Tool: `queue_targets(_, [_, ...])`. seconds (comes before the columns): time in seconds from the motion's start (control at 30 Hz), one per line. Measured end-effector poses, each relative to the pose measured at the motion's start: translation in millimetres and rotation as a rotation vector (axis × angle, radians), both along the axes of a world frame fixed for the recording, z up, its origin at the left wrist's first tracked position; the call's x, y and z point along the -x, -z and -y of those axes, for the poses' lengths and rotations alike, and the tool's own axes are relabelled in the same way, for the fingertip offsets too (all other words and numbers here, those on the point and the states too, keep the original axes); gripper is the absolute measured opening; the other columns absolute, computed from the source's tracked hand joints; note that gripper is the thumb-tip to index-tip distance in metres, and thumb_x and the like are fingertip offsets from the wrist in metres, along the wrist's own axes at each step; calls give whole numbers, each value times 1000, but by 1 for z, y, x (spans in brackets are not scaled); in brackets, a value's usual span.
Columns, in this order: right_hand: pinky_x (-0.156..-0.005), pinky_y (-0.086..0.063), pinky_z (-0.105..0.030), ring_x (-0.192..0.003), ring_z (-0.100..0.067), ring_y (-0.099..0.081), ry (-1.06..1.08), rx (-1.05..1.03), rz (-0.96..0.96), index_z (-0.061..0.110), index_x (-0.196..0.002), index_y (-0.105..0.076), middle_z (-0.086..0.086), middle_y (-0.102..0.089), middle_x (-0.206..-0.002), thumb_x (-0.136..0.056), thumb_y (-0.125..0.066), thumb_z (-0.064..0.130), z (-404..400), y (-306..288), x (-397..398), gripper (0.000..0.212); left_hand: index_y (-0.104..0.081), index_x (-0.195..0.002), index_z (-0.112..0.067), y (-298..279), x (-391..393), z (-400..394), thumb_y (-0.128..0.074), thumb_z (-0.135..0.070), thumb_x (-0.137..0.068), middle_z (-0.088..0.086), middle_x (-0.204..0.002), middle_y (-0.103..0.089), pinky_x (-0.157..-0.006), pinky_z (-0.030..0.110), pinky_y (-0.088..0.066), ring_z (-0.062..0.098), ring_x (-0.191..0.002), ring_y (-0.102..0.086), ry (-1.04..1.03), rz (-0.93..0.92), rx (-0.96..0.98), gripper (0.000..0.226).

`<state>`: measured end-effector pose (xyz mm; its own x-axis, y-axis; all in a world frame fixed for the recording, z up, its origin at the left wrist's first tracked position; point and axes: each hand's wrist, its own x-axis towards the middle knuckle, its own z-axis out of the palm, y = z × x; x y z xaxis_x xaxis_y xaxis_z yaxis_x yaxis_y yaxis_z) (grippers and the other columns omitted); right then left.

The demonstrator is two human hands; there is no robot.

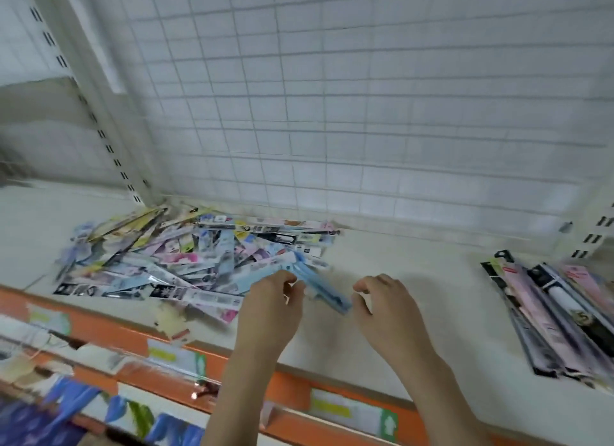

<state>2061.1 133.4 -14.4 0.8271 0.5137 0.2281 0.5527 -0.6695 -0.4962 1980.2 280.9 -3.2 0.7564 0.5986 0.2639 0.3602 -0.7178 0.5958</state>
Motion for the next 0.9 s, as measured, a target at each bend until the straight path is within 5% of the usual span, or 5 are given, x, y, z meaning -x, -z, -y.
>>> queue_targets(0.13, [-88, -43, -31, -107, -21, -54, 11, -18, -18, 16, -109, -63, -2, -62, -109, -95, -46, 24, -77, -3, 18, 24, -66, -95, -11, -11, 24, -79, -52, -24, -94, -13, -57, -50, -47, 14, -31, 2, -49, -46, 37, 27, -46, 19])
queue_targets(0.3, [-81, -45, -30, -97, -17, -56, 10, -16, -3, 16, -105, -64, 0, -63, -103, -96, -45, 24, -145, -5, 35, 23, -66, -91, -10, -22, 49, -157, -53, -22, -93, -8, -51, -50, -44, 20, -33, 8, -44, -45, 13, 66, -67, 19])
queue_targets(0.67, [-73, -47, -29, -83, -15, -55, 94, 6, 12, 13, -96, -64, -1, -62, -89, -94, -48, 19, -169, -3, 30, 17, -69, -90, -19, -7, 47, -204, -50, -21, -94, -5, -73, -68, -44, 17, -32, 6, -47, -51, 49, 2, 26, 20])
queue_targets(0.9, [-65, -37, -25, -80, -15, -52, 181, -44, 11, 11, -93, -66, 1, -57, -82, -92, -51, 16, -149, 1, 12, 15, -64, -106, -10, -22, -24, -220, -47, -18, -94, 8, -99, -67, -75, 36, -52, 25, -89, -61, 145, -78, -154, 22])
